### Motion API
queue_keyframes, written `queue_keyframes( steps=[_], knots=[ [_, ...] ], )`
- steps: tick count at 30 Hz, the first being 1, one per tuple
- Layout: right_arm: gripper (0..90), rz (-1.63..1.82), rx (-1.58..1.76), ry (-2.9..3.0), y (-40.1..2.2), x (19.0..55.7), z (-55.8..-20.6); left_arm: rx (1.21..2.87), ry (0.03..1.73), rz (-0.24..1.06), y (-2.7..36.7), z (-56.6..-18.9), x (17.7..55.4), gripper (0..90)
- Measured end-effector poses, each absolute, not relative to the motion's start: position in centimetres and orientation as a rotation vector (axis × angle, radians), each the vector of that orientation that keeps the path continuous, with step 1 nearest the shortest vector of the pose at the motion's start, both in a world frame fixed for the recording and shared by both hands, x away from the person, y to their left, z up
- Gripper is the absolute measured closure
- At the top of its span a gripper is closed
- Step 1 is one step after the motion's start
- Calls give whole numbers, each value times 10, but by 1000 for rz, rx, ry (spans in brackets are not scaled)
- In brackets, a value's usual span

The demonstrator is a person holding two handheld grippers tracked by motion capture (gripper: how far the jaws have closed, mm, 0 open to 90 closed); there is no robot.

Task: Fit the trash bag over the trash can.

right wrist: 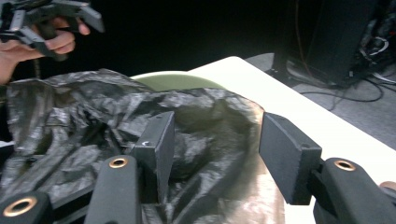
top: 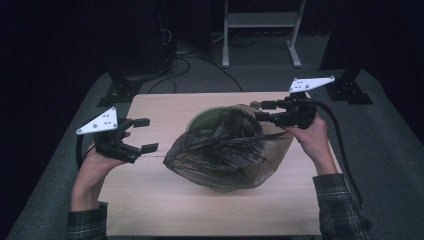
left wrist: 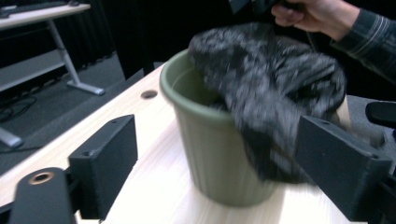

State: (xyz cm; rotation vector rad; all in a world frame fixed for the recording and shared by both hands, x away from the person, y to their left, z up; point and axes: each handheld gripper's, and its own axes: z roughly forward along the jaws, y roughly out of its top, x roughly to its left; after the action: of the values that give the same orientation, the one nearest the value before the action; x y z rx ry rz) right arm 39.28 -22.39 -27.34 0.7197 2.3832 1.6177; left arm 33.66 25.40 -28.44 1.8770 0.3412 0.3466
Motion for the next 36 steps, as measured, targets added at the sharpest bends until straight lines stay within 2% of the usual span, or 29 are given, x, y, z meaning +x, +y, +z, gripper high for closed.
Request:
queue_keyframes(
  steps=[11,17,23,28,30,35,36],
  knots=[
    [437,1610,659,2441,-209,383,-280,1970,167,252,162,-276,364,211],
    [426,1588,672,2434,-213,378,-288,2018,250,258,154,-283,380,227],
    [424,1616,750,2384,-239,379,-295,2022,332,211,167,-290,389,357],
    [419,1592,773,2369,-243,380,-297,2032,369,188,170,-297,392,481],
    [414,1588,782,2357,-243,384,-297,2049,370,182,172,-298,392,572],
    [412,1563,841,2357,-243,396,-302,2066,362,182,176,-298,392,896],
    [436,1558,858,2362,-243,399,-304,2058,370,191,178,-297,392,897]
  ],
)
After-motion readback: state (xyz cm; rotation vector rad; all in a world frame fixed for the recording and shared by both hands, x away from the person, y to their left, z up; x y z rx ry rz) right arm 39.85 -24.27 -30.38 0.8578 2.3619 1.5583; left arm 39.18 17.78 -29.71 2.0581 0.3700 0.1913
